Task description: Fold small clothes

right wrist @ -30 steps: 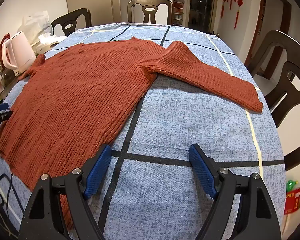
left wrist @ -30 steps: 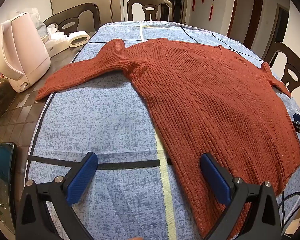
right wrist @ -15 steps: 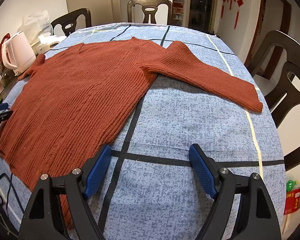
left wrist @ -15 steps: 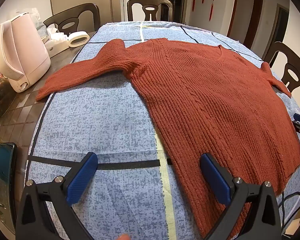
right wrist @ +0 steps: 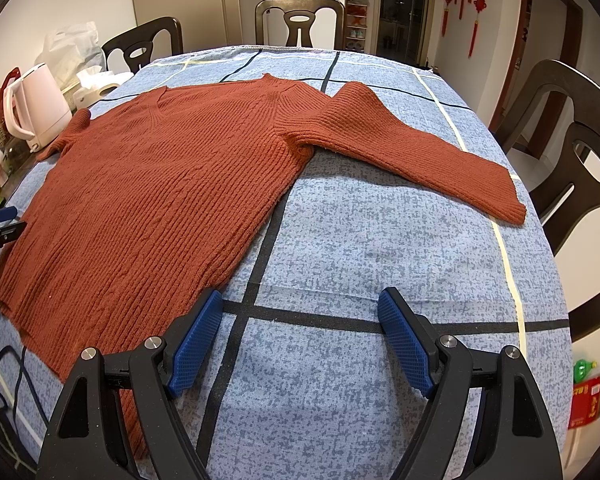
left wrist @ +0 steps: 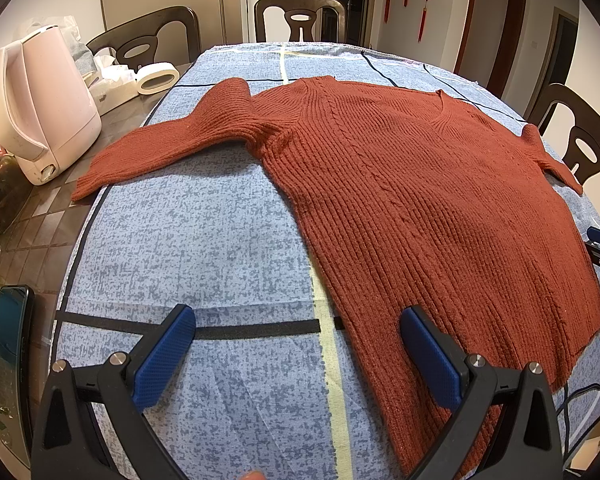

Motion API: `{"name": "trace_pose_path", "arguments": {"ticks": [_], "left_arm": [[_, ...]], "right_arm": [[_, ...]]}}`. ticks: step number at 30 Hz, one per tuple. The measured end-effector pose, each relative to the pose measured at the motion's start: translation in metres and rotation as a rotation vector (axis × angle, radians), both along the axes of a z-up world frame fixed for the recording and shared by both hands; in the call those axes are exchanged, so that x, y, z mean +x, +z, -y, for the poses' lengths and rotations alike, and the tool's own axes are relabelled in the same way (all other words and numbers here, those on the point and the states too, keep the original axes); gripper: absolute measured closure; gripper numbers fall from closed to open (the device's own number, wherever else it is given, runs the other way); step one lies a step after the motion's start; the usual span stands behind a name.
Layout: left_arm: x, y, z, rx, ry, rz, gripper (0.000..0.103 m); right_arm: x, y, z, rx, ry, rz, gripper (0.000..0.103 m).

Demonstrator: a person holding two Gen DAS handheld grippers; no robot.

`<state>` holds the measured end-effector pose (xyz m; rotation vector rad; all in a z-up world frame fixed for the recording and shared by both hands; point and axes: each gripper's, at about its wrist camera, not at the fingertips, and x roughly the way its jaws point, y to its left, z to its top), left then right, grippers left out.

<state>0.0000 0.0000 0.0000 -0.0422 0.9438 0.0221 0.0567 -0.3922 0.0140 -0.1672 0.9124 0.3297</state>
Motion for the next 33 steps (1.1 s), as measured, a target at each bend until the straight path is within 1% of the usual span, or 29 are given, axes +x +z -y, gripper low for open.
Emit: {"name": "trace_pose_path", "arguments": {"ticks": [33], "left_arm": [[0.0, 0.0, 0.0, 0.0, 0.0, 0.0, 0.0]], "right_arm": [[-0.0025, -0.0018, -0.0008, 0.001, -0.001, 0.001, 0.022]]}}
